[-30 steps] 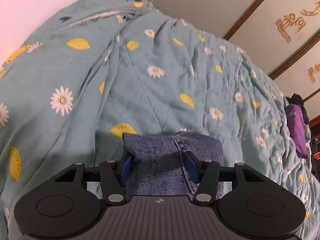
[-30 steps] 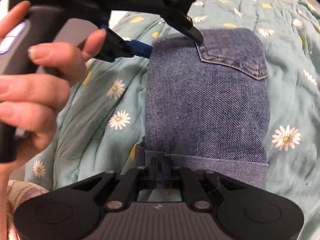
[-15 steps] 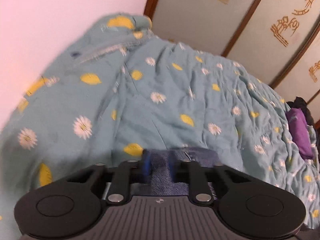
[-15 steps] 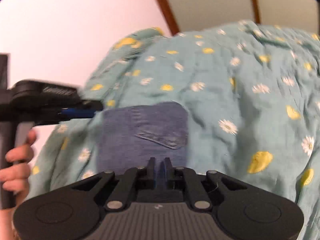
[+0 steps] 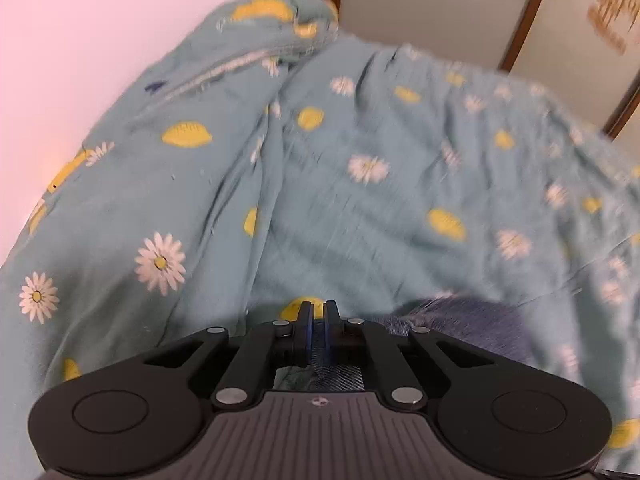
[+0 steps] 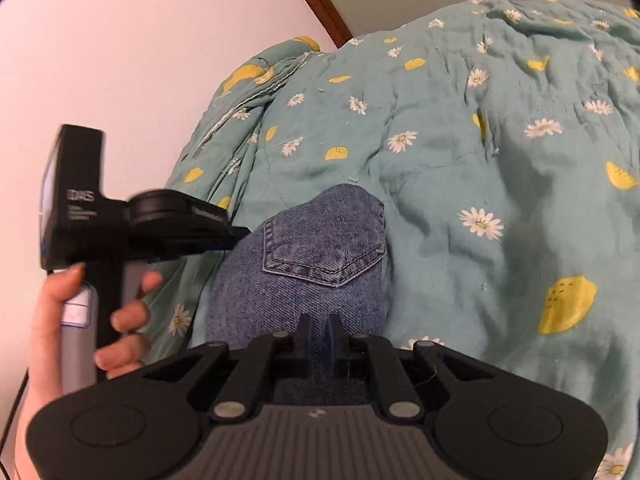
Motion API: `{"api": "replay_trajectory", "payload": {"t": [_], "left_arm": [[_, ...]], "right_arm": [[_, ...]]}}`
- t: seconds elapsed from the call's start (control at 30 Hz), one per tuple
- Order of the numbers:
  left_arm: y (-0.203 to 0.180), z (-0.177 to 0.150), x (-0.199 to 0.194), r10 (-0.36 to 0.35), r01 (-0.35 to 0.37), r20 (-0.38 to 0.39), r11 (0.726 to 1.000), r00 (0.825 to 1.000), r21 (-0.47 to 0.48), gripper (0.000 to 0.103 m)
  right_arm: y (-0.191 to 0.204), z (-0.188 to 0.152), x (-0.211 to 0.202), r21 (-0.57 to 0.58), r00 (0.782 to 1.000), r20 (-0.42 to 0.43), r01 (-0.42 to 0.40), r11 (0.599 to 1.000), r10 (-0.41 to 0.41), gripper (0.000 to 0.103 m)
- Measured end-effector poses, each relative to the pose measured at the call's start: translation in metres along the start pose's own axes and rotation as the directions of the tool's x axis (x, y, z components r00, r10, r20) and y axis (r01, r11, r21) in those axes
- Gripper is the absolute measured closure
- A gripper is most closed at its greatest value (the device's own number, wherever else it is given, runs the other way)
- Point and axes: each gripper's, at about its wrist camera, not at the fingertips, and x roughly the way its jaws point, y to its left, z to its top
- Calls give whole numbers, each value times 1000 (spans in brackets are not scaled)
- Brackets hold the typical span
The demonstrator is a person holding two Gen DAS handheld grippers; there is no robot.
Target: Fold clothes
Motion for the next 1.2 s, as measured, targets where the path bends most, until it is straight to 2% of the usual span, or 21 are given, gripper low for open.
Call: {"api": "replay_trajectory", "payload": {"t": [0.1,0.17,0.23,0.33,0.4,0.43,0.6,0.8,0.9,0.97,1.03,1.07,1.1,1.2], "left_arm": [[13,-3,-29,-49,49,13,998,999,-36,97],[15,-11,-47,-97,96,-13,995,995,-39,97],[10,-18,-57,-148,148,-16,989,989,-27,97],[-11,-38,-61,-170,171,-36,985,985,26,97],[-28,-48,-50,-148,153,-59,985,987,81,97],[-36,-52,-43,-117,122,-53,986,992,112,97],[-44,-56,-5,-33,45,-91,990,995,135,96],[-34,-49,15,-47,61,-133,993,990,106,95],[-33,-50,14,-54,68,-124,992,991,109,96],[-29,-51,1,-86,95,-89,991,992,99,95],[-27,-53,-12,-108,114,-64,989,992,96,93],[-26,-55,-23,-116,120,-47,987,992,103,85],[-23,-59,-34,-121,124,-31,987,992,105,75],[-11,-68,-57,-170,171,-17,983,985,66,69]], "right_arm": [[-4,3,-14,5,1000,8,-9,1000,9,94],[-2,6,-20,-5,1000,13,-8,1000,8,94],[5,7,-27,-55,1000,17,23,998,-22,94],[12,4,-27,-93,1000,6,6,996,-6,94],[14,2,-21,-101,1000,-18,4,995,-6,94],[14,0,-15,-104,999,-30,11,995,-14,94],[10,-6,11,-103,997,-61,30,994,-37,98],[7,-7,28,-88,996,-76,43,995,-50,98],[11,-11,30,-110,996,-64,57,992,-64,98],[11,-10,25,-108,997,-63,48,993,-54,98],[4,-3,10,-55,997,-72,6,998,-10,95],[0,-2,3,-34,998,-65,-3,999,1,91],[-3,-2,-11,-16,999,-46,-5,1000,4,90],[-6,-5,-37,-47,1000,-10,27,999,-27,90]]}}
